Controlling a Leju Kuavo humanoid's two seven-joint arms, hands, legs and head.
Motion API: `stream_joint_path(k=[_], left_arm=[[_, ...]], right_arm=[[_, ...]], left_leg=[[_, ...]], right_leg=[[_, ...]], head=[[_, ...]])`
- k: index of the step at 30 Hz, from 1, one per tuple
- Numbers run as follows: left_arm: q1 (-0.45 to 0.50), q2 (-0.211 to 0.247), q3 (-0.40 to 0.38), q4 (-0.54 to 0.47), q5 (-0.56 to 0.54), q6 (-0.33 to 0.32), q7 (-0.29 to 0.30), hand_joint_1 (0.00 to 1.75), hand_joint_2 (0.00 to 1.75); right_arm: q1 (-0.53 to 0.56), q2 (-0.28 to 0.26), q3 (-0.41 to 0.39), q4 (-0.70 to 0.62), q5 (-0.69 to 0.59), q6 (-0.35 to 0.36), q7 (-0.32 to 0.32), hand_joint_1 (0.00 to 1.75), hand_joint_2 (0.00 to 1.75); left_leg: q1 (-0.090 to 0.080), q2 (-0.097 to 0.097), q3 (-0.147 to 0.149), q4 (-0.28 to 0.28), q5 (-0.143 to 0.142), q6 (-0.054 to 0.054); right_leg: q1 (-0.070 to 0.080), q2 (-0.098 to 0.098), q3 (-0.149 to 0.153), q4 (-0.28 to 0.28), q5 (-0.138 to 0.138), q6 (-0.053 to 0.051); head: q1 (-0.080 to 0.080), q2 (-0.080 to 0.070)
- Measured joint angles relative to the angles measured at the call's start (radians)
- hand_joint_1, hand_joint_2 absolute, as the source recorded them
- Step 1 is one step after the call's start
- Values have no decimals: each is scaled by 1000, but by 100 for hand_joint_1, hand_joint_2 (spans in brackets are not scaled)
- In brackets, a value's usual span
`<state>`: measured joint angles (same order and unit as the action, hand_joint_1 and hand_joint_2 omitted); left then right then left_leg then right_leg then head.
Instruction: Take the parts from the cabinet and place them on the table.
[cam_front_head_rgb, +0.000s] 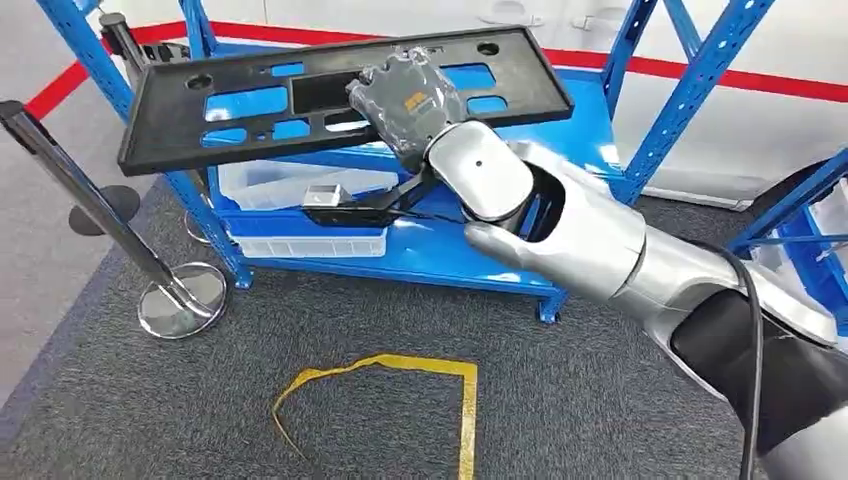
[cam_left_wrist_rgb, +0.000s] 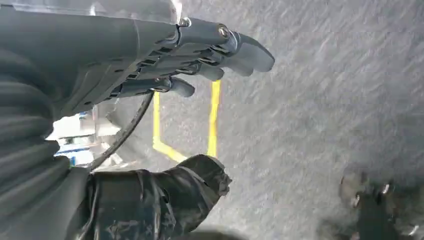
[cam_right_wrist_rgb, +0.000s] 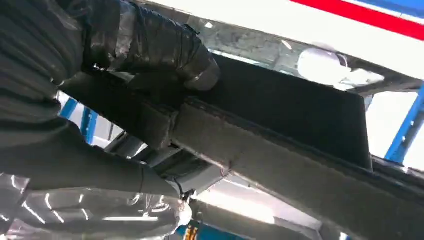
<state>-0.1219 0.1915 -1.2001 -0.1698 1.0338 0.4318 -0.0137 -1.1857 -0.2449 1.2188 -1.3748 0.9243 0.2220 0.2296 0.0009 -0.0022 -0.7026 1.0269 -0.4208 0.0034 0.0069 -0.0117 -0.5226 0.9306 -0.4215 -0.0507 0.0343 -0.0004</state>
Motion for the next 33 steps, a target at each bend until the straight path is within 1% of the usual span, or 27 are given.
stream_joint_path(k=[1,2,3,4,5,7,8,9,10,12,13,14,15,17,18,19,21,22,23,24,25,26,28,29,30,31,33], left_arm=[[0,-3,0,0,2,0,0,0,175],[0,-3,0,0,1,0,0,0,175],[0,-3,0,0,1,0,0,0,175],[0,-3,0,0,1,1,-1,0,175],[0,-2,0,0,1,2,-1,0,175],[0,-2,0,0,0,2,-1,0,175],[-3,-4,0,0,0,2,-1,0,175],[-6,-9,0,-2,-2,0,-1,0,175],[-6,-8,0,-1,-4,1,-2,0,175],[-4,-6,0,-1,-5,-2,-2,0,175],[-2,-6,0,-1,-6,-3,-5,0,175],[0,-5,0,-1,-7,-3,-10,0,175],[1,-5,0,-1,-8,0,-14,0,175],[0,-5,0,-1,-10,1,-18,0,175],[-1,-5,0,-1,-10,2,-18,0,175],[-1,-5,0,-1,-10,3,-14,0,175],[-1,-5,0,-1,-10,5,-10,0,175],[-1,-5,0,-1,-7,4,-5,0,175],[-2,-5,0,-1,-3,1,-3,0,175],[-2,-8,0,-1,0,-1,-2,0,175],[-2,-7,0,-1,2,-1,-1,0,175],[-2,-7,0,-1,2,-1,0,0,175],[-2,-5,0,-1,2,-1,3,0,175],[-2,-1,0,-1,2,-1,3,0,175],[-1,-4,0,-1,3,-1,3,0,175],[-2,-4,0,-1,4,-1,5,0,175],[-1,-3,0,-1,4,-1,5,0,175]], right_arm=[[-2,2,0,0,0,1,0,175,175],[-2,2,0,0,1,1,0,175,175],[-1,2,1,0,1,1,0,175,175],[0,2,2,0,1,1,0,175,175],[0,2,3,0,1,1,-1,175,175],[0,2,3,0,1,1,-1,175,175],[-1,3,3,0,1,1,-1,175,175],[-4,3,2,0,1,1,0,175,175],[-6,5,2,1,1,1,-1,175,175],[0,5,3,3,1,2,0,175,175],[8,3,5,6,1,2,0,175,175],[18,2,6,9,2,3,0,175,175],[24,2,6,10,2,3,-1,175,175],[22,2,6,13,5,2,0,175,175],[21,1,6,15,6,2,0,175,175],[23,2,6,16,7,2,0,175,175],[23,2,8,18,7,2,0,175,175],[22,2,8,18,8,2,0,175,175],[20,2,8,18,8,2,0,175,175],[14,4,8,18,8,2,0,175,175],[10,8,8,18,8,2,0,175,175],[10,9,7,19,9,2,1,175,175],[7,9,8,19,10,2,1,175,175],[9,11,8,19,10,2,1,175,175],[8,13,8,19,10,2,1,175,175],[6,14,8,20,10,2,1,175,175],[6,17,8,20,9,3,0,175,175]], left_leg=[[7,0,-23,79,-60,-8],[14,0,-43,157,-100,-16],[21,1,-54,225,-116,-27],[29,1,-51,253,-102,-37],[36,1,-32,243,-78,-47],[54,3,66,112,-18,-70],[61,3,108,34,-35,-88],[46,-3,142,-10,-54,-90],[49,-6,128,-8,-54,-62],[41,-11,111,5,-46,-56],[44,-8,104,4,-39,-45],[45,-2,100,-1,-32,-28],[42,-3,90,-3,-21,-12],[34,-2,68,-1,-7,6],[29,-3,58,0,0,10],[23,-4,48,0,4,13],[13,-5,30,1,17,20],[7,-6,22,1,25,21],[5,-6,16,1,31,21],[2,-6,11,1,38,18],[3,-4,11,0,46,14],[7,-5,12,-10,57,6],[8,-5,14,-19,75,-3],[6,-5,0,-17,65,-8],[3,-5,-8,8,30,-16],[8,-3,-29,69,-23,-23],[13,-3,-73,219,-103,-32]], right_leg=[[-3,0,-14,3,11,1],[-6,-1,-28,11,17,4],[-9,-2,-43,21,21,8],[-15,-3,-60,33,24,14],[-21,-3,-77,46,27,18],[-38,-4,-109,70,34,32],[-38,-3,-120,77,37,42],[-34,-2,-139,84,42,51],[-32,1,-144,90,51,60],[-36,2,-151,84,69,74],[-40,1,-157,84,70,76],[-42,4,-163,96,41,78],[-39,4,-178,149,-24,77],[-35,7,-218,305,-134,72],[-31,8,-230,375,-166,68],[-26,10,-227,411,-169,63],[-17,10,-182,374,-110,48],[-10,11,-132,306,-70,35],[0,12,-76,229,-55,19],[11,12,-14,135,-86,-1],[10,11,11,77,-101,5],[13,13,5,89,-89,13],[15,12,2,74,-71,10],[-3,3,5,57,-57,14],[0,6,0,51,-46,12],[-1,4,-8,51,-38,4],[1,4,-27,58,-29,5]], head=[[-5,0],[-2,0],[-3,0],[-3,0],[-3,0],[-4,0],[-5,0],[-11,0],[-4,0],[-1,0],[2,0],[0,0],[11,0],[12,0],[13,0],[11,0],[12,0],[11,0],[12,0],[11,0],[10,0],[11,0],[14,0],[15,0],[11,0],[10,0],[9,0]])
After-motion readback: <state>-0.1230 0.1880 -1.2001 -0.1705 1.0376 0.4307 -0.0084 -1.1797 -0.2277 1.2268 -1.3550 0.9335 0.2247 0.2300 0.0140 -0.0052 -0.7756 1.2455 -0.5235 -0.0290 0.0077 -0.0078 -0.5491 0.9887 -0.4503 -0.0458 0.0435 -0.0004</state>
